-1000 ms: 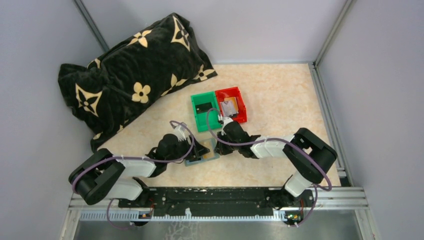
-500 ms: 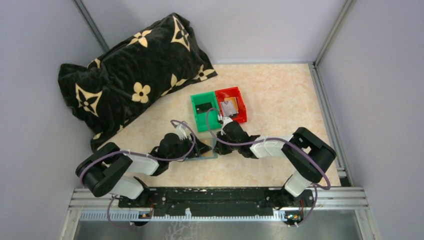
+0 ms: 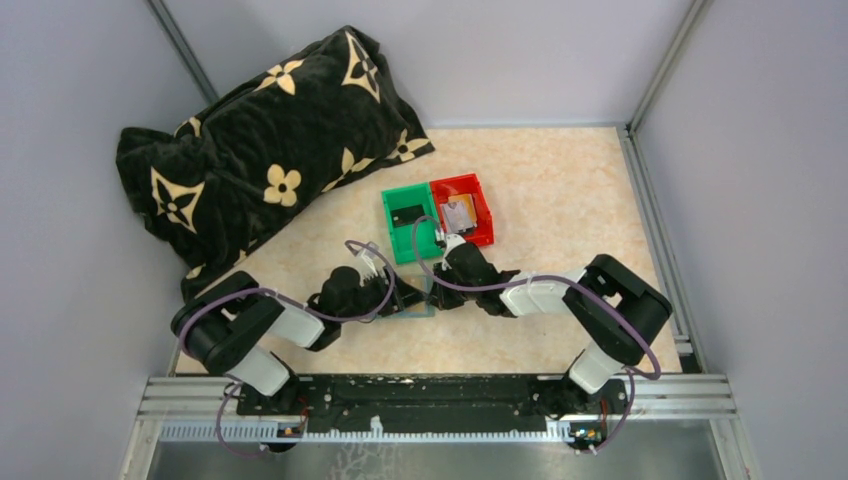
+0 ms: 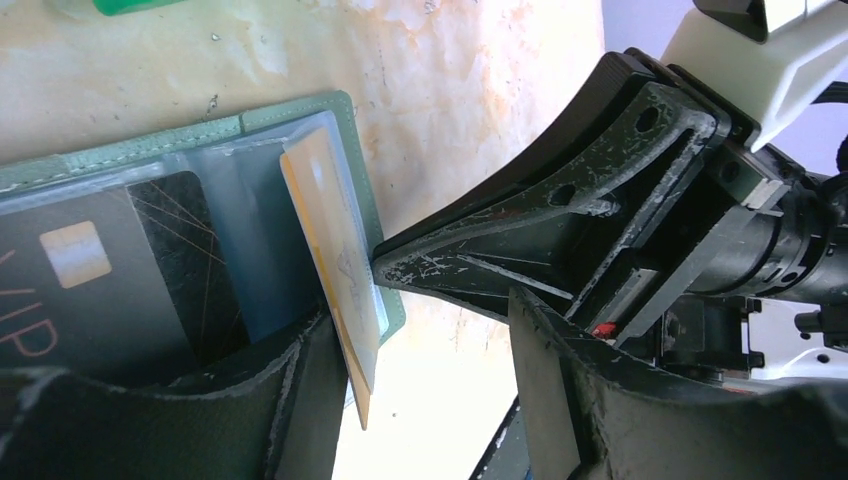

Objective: Take the credit cards out of the card holder

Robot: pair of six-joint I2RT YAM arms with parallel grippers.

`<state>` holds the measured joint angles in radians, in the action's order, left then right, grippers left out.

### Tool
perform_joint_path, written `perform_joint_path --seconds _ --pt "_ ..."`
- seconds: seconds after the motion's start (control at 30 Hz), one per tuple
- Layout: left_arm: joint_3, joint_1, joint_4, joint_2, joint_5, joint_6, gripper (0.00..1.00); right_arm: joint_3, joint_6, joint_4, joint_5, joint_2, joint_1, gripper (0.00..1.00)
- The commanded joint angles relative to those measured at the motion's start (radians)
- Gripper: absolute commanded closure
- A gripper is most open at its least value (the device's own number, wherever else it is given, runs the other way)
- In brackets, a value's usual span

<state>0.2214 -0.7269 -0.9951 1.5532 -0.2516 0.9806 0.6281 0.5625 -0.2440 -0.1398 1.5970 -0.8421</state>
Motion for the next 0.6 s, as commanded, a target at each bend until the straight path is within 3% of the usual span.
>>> perform_joint_path --seconds 0.0,0.2,0.57 --pt "-0.024 0.0 -0.075 -0.038 -0.021 0.016 0.38 -0.022 0.003 0.029 0.0 0.047 -0.012 1.0" --pt "-0.056 0.023 0.044 -0.161 0.009 -0.02 0.43 -0.018 0.003 0.028 0.001 0.046 -0.012 1.0" --pt "-0.064 0.042 0.224 -0.302 0.069 -0.091 0.43 -0.005 -0.002 0.039 0.003 0.046 -0.011 1.0"
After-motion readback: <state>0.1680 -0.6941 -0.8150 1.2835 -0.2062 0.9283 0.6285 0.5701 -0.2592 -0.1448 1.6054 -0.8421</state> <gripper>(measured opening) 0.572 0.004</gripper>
